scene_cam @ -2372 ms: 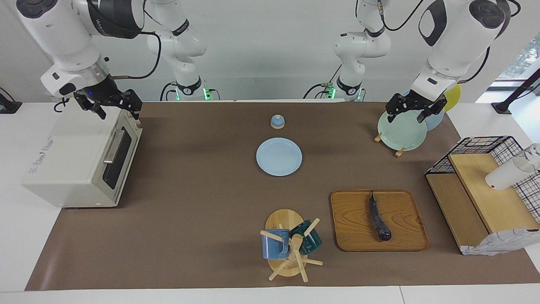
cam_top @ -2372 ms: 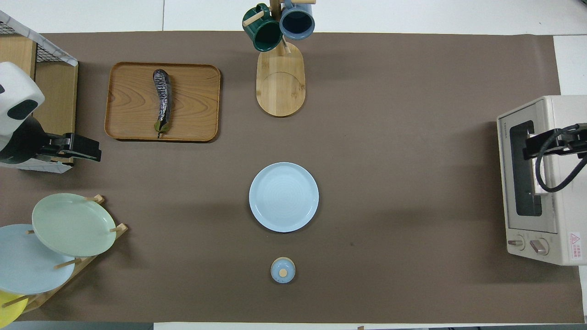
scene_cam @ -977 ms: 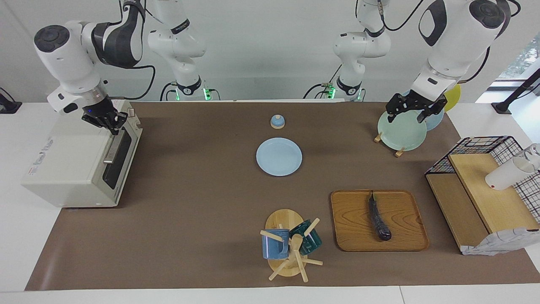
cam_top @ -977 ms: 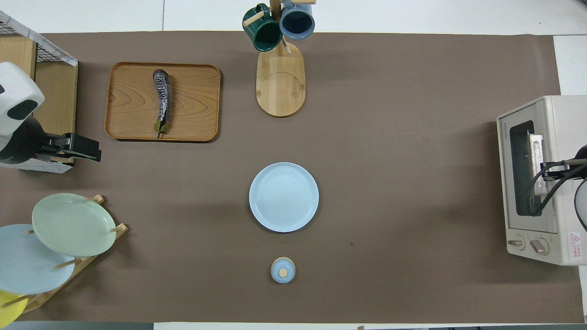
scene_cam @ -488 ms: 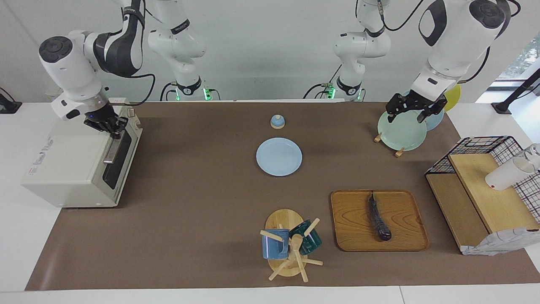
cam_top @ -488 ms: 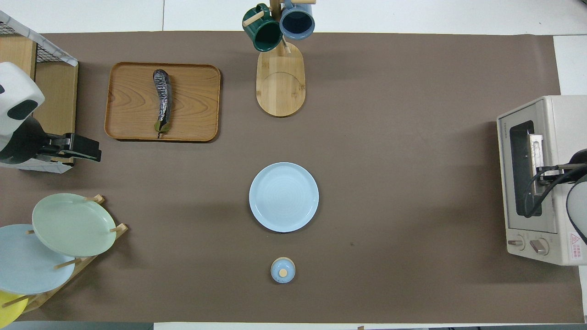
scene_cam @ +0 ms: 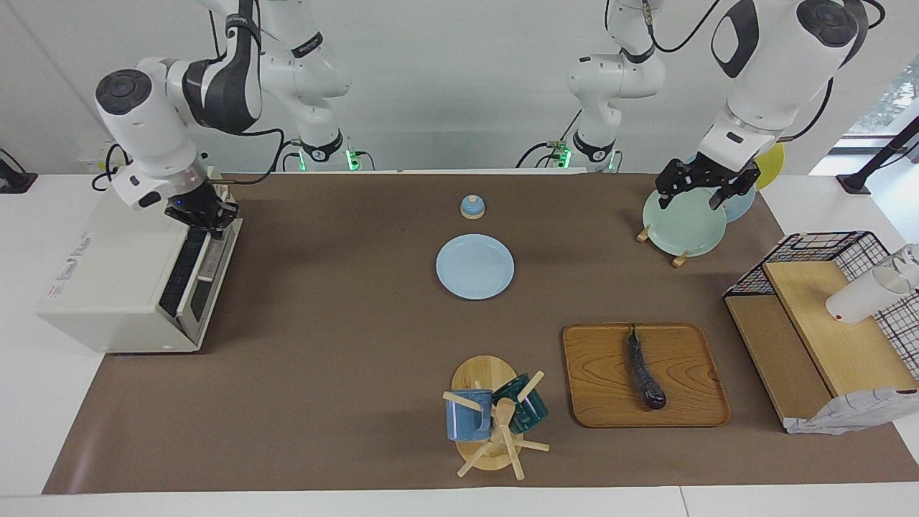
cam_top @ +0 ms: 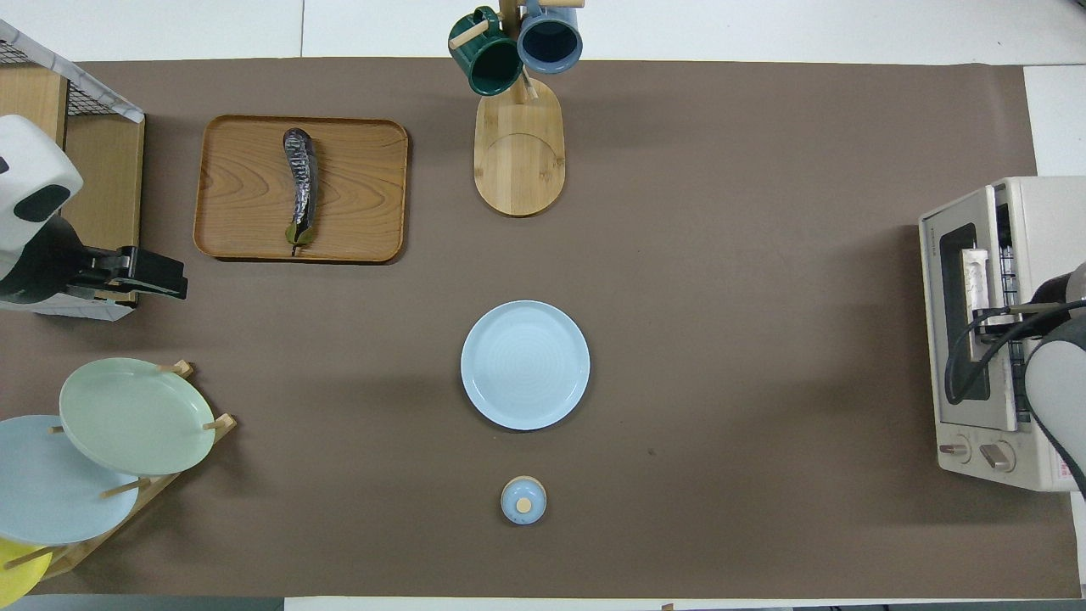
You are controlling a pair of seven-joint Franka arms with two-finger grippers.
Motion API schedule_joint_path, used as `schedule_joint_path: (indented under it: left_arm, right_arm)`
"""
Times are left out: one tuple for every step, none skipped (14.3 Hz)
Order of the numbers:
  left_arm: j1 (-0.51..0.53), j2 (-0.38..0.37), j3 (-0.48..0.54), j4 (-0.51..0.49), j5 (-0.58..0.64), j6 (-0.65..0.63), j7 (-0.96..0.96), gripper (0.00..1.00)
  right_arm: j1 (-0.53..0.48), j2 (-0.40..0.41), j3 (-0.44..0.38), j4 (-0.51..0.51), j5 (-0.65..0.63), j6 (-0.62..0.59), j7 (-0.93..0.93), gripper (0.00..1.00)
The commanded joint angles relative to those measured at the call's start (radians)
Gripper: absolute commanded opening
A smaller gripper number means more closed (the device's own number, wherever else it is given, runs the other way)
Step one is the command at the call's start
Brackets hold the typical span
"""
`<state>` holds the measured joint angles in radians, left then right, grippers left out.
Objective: Put eggplant into oven
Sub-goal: 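Pull the toaster oven door down open with the right gripper, then grasp the eggplant with the left gripper while the right gripper withdraws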
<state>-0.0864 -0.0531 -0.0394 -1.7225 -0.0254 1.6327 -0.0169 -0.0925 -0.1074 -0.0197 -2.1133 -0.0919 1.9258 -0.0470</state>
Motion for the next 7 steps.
schedule_joint_path:
  left_arm:
    - [-0.007, -0.017, 0.000, -0.031, 0.010, 0.077, -0.005, 1.00]
    - [-0.010, -0.011, -0.003, -0.046, 0.009, 0.111, -0.008, 1.00]
    - [-0.027, 0.002, -0.004, -0.054, 0.007, 0.137, -0.008, 1.00]
    - [-0.036, 0.040, -0.004, -0.051, 0.007, 0.177, -0.009, 1.00]
    - [-0.041, 0.077, -0.004, -0.042, 0.001, 0.208, -0.009, 1.00]
    - [-0.055, 0.141, -0.004, -0.025, -0.004, 0.261, -0.012, 1.00]
    - [-0.065, 0.200, -0.004, -0.003, -0.004, 0.306, -0.011, 1.00]
  right_arm:
    - [0.008, 0.058, 0.000, -0.054, 0.035, 0.128, 0.019, 0.00]
    - [0.011, 0.072, 0.000, -0.082, 0.050, 0.183, 0.019, 0.00]
    - [0.014, 0.096, 0.003, -0.097, 0.064, 0.232, 0.021, 0.00]
    - [0.046, 0.121, 0.003, -0.100, 0.069, 0.270, 0.033, 0.00]
    - [0.065, 0.130, 0.003, -0.112, 0.069, 0.312, 0.058, 0.00]
    - [0.080, 0.133, 0.003, -0.141, 0.069, 0.355, 0.087, 0.00]
    - [0.091, 0.150, 0.003, -0.161, 0.069, 0.399, 0.104, 0.00]
